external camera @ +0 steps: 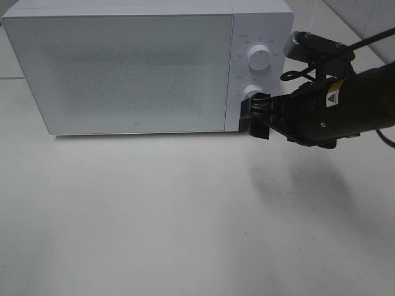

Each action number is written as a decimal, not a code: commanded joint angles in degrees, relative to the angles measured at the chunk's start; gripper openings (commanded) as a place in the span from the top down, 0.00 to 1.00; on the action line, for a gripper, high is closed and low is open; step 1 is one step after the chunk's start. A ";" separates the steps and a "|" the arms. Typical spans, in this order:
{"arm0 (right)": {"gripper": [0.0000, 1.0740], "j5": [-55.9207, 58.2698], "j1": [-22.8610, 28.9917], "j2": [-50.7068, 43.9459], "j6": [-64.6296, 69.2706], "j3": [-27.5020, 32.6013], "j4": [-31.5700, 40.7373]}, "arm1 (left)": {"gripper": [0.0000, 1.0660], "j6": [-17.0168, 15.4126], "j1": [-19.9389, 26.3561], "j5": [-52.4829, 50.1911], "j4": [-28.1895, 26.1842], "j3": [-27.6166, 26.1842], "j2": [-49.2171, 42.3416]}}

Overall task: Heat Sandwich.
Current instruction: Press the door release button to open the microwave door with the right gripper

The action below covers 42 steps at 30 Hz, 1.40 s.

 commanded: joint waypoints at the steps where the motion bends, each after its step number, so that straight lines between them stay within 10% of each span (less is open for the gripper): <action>1: 0.29 11.23 -0.29 -2.23 -9.11 -2.86 -0.86 | 0.08 -0.11 0.11 -0.23 -0.40 0.06 -0.92; 33: 0.29 51.51 -0.29 -44.06 -23.49 -3.67 -0.86 | 0.08 -0.11 0.11 -0.23 -0.40 0.06 -0.92; 42: 0.29 58.79 -7.85 -55.23 -24.52 -3.67 -0.69 | 0.08 -0.11 0.11 -0.23 -0.40 0.06 -0.92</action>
